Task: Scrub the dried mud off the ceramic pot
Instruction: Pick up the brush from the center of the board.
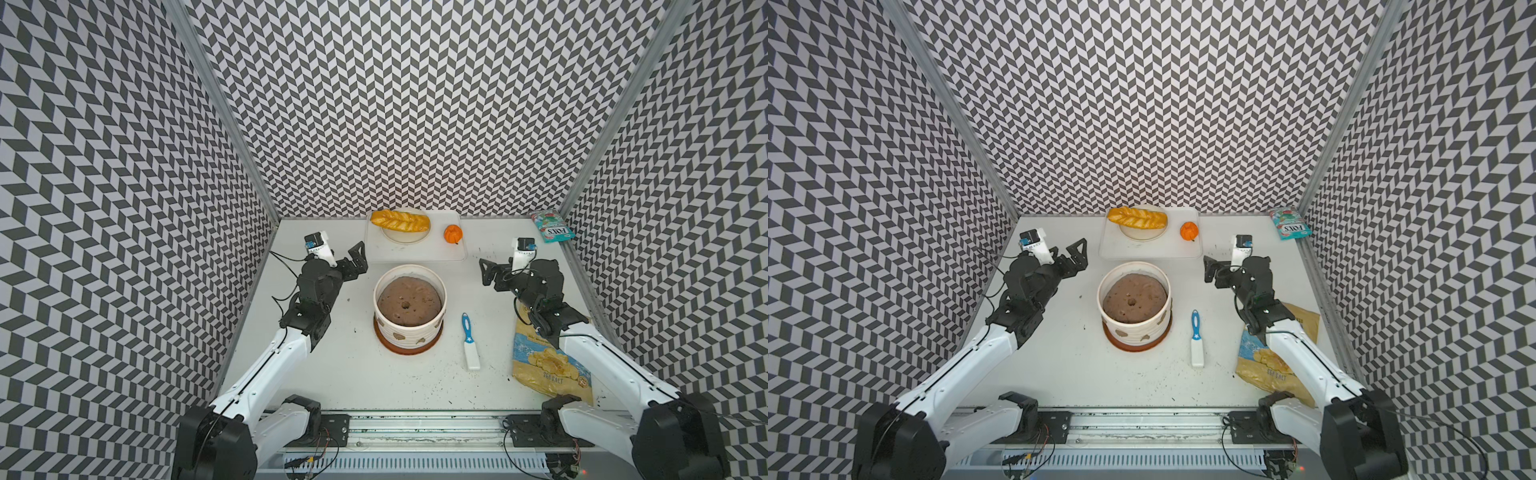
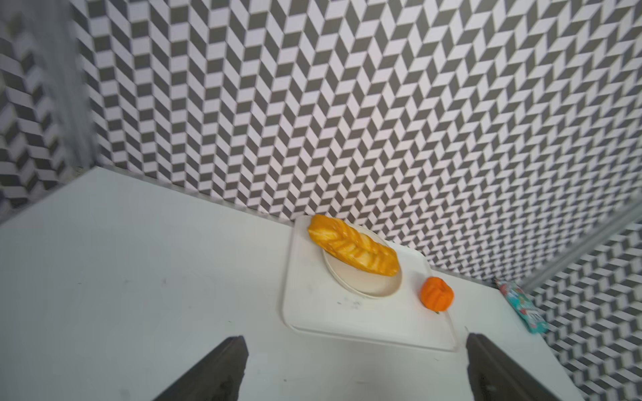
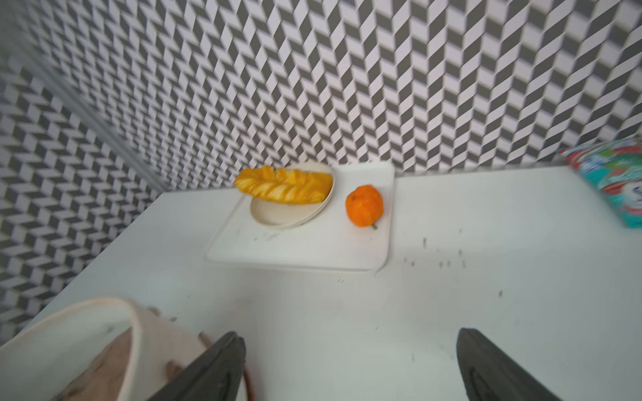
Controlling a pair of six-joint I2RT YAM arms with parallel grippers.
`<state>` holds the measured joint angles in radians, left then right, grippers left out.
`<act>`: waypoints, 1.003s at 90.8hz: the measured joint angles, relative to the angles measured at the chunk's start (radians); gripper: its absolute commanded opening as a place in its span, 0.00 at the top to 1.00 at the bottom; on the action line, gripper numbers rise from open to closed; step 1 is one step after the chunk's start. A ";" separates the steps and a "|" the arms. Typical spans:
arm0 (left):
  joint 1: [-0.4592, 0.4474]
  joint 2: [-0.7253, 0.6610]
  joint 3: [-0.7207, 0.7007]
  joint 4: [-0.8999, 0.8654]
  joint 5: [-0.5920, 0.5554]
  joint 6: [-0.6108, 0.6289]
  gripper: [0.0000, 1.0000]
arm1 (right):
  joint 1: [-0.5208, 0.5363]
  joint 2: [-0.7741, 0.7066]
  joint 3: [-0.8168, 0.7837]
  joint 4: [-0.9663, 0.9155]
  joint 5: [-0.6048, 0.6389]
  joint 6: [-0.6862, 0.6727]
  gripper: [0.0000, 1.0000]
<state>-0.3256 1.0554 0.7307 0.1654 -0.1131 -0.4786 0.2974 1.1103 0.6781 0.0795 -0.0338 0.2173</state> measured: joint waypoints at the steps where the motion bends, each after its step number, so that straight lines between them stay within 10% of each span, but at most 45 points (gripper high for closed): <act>1: -0.007 -0.005 0.004 -0.013 0.004 -0.005 0.00 | 0.006 -0.004 0.000 -0.013 0.000 0.002 0.02; 50: -0.347 -0.093 0.016 -0.348 0.189 -0.096 0.00 | 0.276 0.193 -0.068 -0.212 0.066 0.203 0.34; 91: -0.399 -0.162 0.016 -0.465 0.212 -0.095 0.00 | 0.342 0.272 -0.123 -0.236 0.126 0.293 0.46</act>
<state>-0.7246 0.8932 0.7464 -0.2993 0.0986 -0.5739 0.6392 1.3819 0.5552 -0.1566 0.0925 0.5106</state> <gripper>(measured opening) 0.999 0.557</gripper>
